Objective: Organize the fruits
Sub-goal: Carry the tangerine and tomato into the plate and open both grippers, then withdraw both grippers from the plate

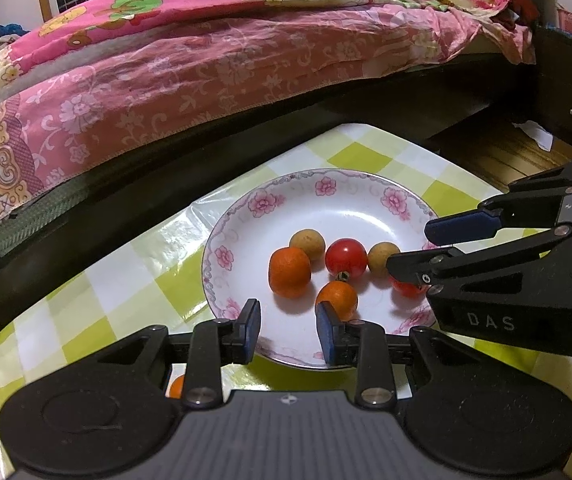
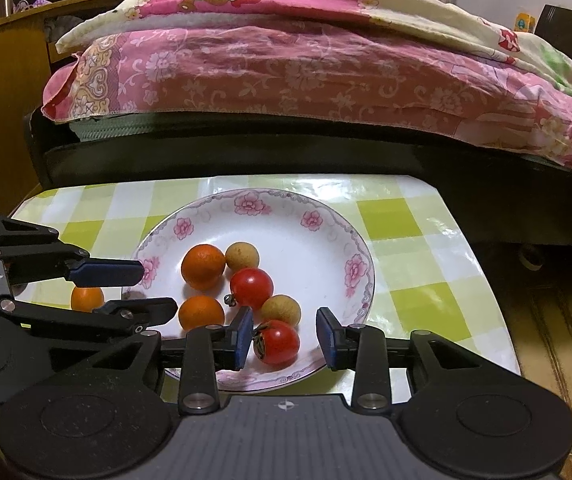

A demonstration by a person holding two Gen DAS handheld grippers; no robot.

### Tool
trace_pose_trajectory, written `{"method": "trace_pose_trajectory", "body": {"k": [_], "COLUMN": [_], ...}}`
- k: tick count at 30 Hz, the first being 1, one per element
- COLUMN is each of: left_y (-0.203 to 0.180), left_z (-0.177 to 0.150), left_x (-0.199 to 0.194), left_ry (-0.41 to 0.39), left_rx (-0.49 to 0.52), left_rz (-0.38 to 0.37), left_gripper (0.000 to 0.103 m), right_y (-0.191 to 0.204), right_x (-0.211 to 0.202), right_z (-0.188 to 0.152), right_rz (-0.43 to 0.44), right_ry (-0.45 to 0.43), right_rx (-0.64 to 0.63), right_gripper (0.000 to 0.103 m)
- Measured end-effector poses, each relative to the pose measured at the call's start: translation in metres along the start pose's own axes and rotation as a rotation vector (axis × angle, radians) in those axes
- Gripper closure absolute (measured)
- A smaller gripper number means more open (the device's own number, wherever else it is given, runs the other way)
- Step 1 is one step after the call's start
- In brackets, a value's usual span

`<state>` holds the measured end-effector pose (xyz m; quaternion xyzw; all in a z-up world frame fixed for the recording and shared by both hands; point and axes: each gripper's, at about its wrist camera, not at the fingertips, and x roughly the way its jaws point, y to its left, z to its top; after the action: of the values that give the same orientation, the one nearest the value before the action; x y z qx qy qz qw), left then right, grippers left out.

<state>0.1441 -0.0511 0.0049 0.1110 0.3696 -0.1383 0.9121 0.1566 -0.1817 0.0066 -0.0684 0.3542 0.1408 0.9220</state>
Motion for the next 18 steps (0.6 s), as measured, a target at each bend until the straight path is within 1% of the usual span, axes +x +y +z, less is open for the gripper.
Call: {"method": "trace_pose_trajectory", "body": {"k": [7, 18], "left_y": [0.005, 0.014], "left_z": [-0.001, -0.008], "left_x": [-0.008, -0.021], "left_ry": [-0.012, -0.017], "left_rx": [-0.01, -0.023], "left_rz": [0.005, 0.01], "left_gripper": [0.064, 0.064], "right_y": [-0.001, 0.003], "right_x": [-0.004, -0.009], "right_z": [0.0, 0.0], "right_rz": [0.002, 0.03], "right_ry": [-0.012, -0.023], "right_rx": [0.011, 0.009], "right_gripper": [0.073, 0.073]}}
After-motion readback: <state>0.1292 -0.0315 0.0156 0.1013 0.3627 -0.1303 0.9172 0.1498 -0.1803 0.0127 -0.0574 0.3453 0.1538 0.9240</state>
